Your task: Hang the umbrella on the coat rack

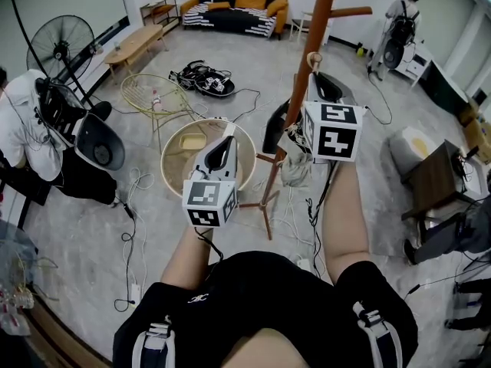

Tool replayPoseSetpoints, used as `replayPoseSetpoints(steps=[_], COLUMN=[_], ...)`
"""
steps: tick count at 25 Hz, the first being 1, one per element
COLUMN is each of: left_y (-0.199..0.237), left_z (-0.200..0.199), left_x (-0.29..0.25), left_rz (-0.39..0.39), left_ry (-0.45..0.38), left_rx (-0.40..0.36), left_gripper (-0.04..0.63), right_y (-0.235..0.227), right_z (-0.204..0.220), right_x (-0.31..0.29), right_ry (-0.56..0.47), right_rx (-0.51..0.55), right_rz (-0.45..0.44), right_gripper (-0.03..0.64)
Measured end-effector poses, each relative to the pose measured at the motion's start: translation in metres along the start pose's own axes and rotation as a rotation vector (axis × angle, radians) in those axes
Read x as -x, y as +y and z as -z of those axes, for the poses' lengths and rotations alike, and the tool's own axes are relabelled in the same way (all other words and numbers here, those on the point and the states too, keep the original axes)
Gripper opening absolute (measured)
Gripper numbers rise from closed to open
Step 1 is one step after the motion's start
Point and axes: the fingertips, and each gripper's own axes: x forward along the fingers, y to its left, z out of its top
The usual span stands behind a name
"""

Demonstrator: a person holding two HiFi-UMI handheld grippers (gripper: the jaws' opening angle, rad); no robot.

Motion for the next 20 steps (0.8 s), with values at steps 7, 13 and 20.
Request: replayPoseSetpoints(steps=[7, 13, 20], left_y=[-0.002, -0.004, -0.012], left_z=[0.005, 0.009, 0.012], left_x=[0.006, 0.007, 0.011], left_rz=[0.001, -0.006, 0.011], left_ry=[0.017, 0.024, 0.028], left_rx=[-0.004, -0.005, -0.007], left_gripper=[0.017, 0.017, 0.017], right_y=[0.001, 0.005, 0.016], right_z=[0.023, 0.026, 0.020], right_x=[-0.016, -0.013, 0.017], right_ry=[0.025, -0.018, -0.152], right_rx=[-0.035, 0.019, 0.004], right_rz=[-0.009, 0.009, -0.025], right_gripper=[0.018, 0.052, 0.107])
